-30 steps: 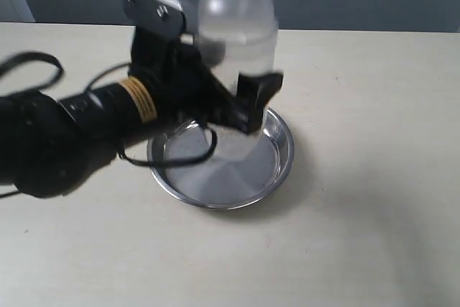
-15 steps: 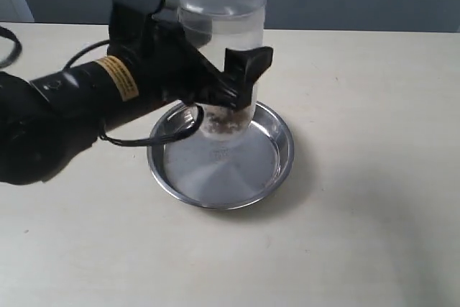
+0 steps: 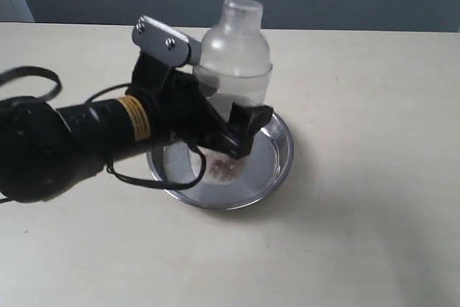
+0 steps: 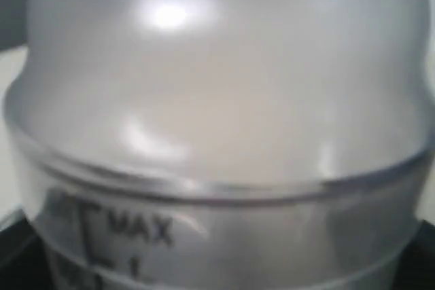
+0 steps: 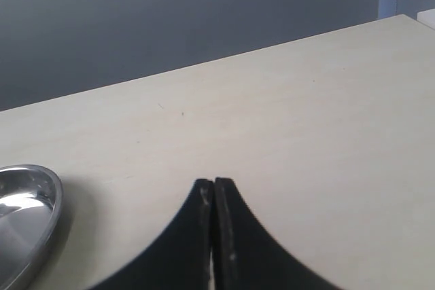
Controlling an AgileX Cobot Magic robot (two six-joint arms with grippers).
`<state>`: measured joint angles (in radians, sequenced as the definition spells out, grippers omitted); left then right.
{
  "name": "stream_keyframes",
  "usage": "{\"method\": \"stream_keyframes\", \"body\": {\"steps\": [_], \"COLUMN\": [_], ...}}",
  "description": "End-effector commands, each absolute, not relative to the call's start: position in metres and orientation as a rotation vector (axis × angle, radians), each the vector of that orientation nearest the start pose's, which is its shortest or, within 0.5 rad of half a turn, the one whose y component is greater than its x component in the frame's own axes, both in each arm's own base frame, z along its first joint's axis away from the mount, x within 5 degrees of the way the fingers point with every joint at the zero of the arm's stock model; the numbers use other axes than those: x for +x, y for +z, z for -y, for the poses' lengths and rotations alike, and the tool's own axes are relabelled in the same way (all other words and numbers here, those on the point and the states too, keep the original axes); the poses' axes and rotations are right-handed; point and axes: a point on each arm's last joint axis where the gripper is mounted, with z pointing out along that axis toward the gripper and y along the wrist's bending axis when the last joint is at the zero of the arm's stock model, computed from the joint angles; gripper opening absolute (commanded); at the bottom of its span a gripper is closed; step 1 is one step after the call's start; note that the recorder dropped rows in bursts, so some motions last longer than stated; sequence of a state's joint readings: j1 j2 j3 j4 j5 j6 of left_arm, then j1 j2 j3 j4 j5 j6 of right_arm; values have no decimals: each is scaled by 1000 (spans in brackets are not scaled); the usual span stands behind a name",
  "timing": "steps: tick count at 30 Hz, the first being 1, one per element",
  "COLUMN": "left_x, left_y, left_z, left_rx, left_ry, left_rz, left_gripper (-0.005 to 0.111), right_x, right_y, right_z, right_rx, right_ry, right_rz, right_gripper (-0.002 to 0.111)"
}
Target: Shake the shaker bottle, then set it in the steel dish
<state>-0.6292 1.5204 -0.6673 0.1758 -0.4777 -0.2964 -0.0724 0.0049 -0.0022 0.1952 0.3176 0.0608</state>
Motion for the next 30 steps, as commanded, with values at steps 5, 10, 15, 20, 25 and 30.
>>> {"method": "stream_keyframes", "body": {"steps": [5, 10, 15, 20, 25, 30], "left_x": [245, 261, 228, 261, 243, 228], "left_y": [190, 211, 213, 202, 225, 222], "left_z": [184, 151, 193, 145, 171, 190], "left_rx": [446, 152, 730, -6, 389, 747], "left_ry": [-604, -420, -556, -360, -453, -448], "left_rz": [-1927, -1835, -1742, -1922, -1769, -1728], "left_gripper": [0, 0, 0, 0, 0, 0], "right_x": [54, 54, 54, 54, 54, 54], "right_y": [186, 186, 186, 186, 186, 186], "right_z": [-2, -2, -2, -2, -2, -2], "right_rx": [234, 234, 234, 234, 234, 234], "right_ry": [175, 175, 175, 175, 175, 175], "right_rz": [-1774, -1774, -1774, -1774, -1774, -1774], "right_gripper": [-1, -1, -1, -1, -1, -1]}}
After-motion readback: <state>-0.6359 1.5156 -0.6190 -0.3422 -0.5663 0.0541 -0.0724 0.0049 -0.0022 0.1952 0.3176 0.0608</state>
